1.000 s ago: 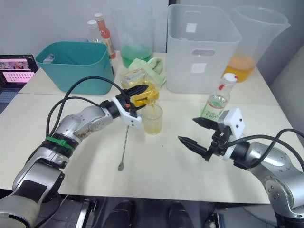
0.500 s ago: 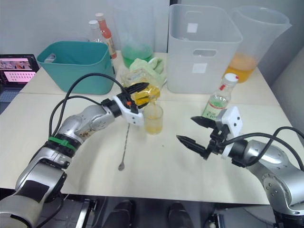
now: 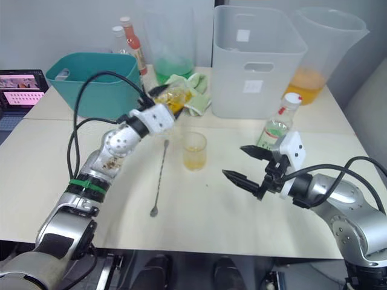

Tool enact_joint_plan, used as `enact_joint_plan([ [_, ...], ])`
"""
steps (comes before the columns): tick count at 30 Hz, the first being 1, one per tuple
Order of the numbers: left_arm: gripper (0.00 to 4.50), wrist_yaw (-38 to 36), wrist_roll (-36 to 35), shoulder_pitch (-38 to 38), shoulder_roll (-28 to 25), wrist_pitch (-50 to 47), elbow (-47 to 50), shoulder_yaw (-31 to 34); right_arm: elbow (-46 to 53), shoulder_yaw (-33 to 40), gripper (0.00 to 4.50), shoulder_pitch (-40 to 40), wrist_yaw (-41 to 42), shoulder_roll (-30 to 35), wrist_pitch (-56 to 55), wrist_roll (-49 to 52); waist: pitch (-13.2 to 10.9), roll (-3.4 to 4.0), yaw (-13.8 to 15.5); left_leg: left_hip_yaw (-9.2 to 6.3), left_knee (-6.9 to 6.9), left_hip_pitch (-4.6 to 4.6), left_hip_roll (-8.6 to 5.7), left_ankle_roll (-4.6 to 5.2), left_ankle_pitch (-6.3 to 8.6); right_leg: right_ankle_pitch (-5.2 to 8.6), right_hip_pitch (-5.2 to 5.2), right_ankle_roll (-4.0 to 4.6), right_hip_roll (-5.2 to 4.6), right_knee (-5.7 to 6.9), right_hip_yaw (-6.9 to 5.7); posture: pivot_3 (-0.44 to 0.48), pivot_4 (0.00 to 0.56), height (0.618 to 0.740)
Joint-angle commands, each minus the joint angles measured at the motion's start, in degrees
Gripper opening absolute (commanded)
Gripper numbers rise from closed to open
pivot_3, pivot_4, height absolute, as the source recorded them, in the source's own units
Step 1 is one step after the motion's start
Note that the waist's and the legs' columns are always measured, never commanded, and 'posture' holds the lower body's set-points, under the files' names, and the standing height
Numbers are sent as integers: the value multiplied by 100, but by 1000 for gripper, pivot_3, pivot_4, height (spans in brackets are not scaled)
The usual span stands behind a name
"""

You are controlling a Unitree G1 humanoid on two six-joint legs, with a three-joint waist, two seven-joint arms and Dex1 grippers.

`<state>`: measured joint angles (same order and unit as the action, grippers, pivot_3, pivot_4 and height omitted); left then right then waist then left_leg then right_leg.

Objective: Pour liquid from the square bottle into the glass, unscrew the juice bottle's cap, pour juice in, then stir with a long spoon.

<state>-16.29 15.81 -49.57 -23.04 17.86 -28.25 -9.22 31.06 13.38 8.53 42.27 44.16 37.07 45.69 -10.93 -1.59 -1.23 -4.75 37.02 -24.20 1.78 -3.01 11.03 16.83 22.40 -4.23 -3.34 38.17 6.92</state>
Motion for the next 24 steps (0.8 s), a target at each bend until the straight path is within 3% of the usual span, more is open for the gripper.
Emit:
enact_joint_plan([
  [1, 2819, -196, -951, -128, 77, -732, 769, 718, 11, -6, 4472, 192, 107, 76, -33, -4, 0, 0, -18, 0, 0, 0, 0, 0, 0, 0, 0, 0, 0, 1, 0, 0, 150, 740],
  [9, 2819, -309, -2470, 492, 16, -2732, 1918, 1949, -318, -291, 4472, 623, 429, 82, -21, -49, 0, 0, -124, -6, 0, 1, 1, 0, 0, 0, 0, 0, 0, 4, -3, 0, 150, 740],
  [13, 2819, -251, -2815, 1107, -38, -3317, 2559, 2307, -431, -374, 4472, 745, 601, 97, -7, -39, 0, 0, -135, -8, 0, 1, 2, 0, 0, 0, 0, 1, 0, 5, -4, 0, 150, 740],
  [19, 2819, -228, -3297, 1733, 97, -3482, 2890, 2726, -584, -505, 4472, 928, 803, 88, 8, -67, 0, 0, -97, -11, 2, 1, 2, -10, -7, -2, -2, 3, -1, 5, -6, 0, 150, 740],
  [24, 2819, -420, -3359, 2020, 11, -3329, 2905, 2711, -666, -574, 4472, 1019, 886, 73, -8, -96, 1, -2, -76, -12, 3, 1, 1, -11, -8, -3, -4, 3, -1, 3, -9, 0, 150, 740],
])
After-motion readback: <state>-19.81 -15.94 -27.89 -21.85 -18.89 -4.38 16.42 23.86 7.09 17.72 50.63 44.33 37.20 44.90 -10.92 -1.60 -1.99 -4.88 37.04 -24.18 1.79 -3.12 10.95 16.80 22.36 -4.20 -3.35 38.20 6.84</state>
